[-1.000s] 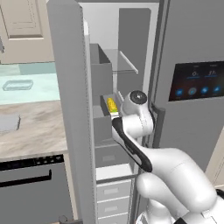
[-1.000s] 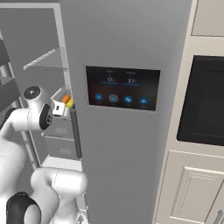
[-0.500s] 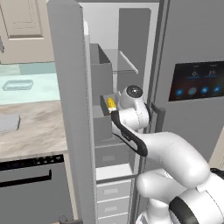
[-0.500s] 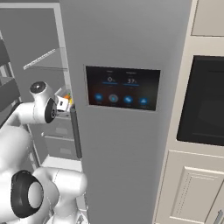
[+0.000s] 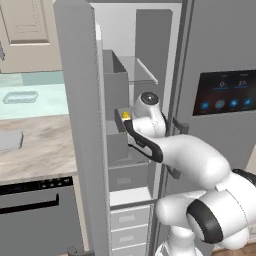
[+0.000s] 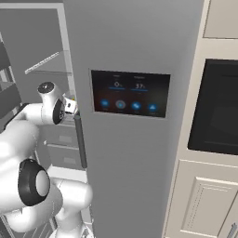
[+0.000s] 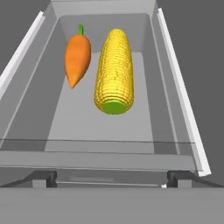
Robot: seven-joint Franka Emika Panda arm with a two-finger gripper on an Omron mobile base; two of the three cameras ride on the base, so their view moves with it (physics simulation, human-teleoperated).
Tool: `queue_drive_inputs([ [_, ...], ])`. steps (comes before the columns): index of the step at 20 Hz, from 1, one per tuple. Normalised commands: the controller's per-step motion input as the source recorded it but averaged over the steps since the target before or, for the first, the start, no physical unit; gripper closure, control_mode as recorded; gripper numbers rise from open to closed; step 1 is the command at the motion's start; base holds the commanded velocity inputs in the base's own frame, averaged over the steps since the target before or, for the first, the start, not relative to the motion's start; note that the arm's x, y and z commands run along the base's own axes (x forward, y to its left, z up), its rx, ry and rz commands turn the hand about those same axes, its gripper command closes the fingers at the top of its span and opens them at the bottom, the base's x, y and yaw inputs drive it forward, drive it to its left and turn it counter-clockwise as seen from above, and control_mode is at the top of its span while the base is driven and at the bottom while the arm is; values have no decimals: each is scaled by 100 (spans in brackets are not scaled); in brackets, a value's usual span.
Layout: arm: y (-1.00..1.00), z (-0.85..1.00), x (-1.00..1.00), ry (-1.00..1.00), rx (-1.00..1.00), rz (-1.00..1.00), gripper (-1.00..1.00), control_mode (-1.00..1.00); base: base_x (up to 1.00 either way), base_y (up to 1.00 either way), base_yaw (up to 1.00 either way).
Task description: Take the carrot and corn out of the freezer and place them in the tupperware container on the counter. Then put the tupperware containing the vegetables back in the freezer.
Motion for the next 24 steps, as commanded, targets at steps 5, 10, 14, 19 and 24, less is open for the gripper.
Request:
queue_drive_inputs([
  [5,0,0,29,0,0,0,-100,-100,0,0,0],
  [10,0,0,24,0,0,0,-100,-100,0,0,0],
  [14,0,0,26,0,0,0,-100,-100,0,0,0],
  [19,0,-3,29,0,0,0,-100,-100,0,0,0],
  [24,0,-7,38,0,0,0,-100,-100,0,0,0],
])
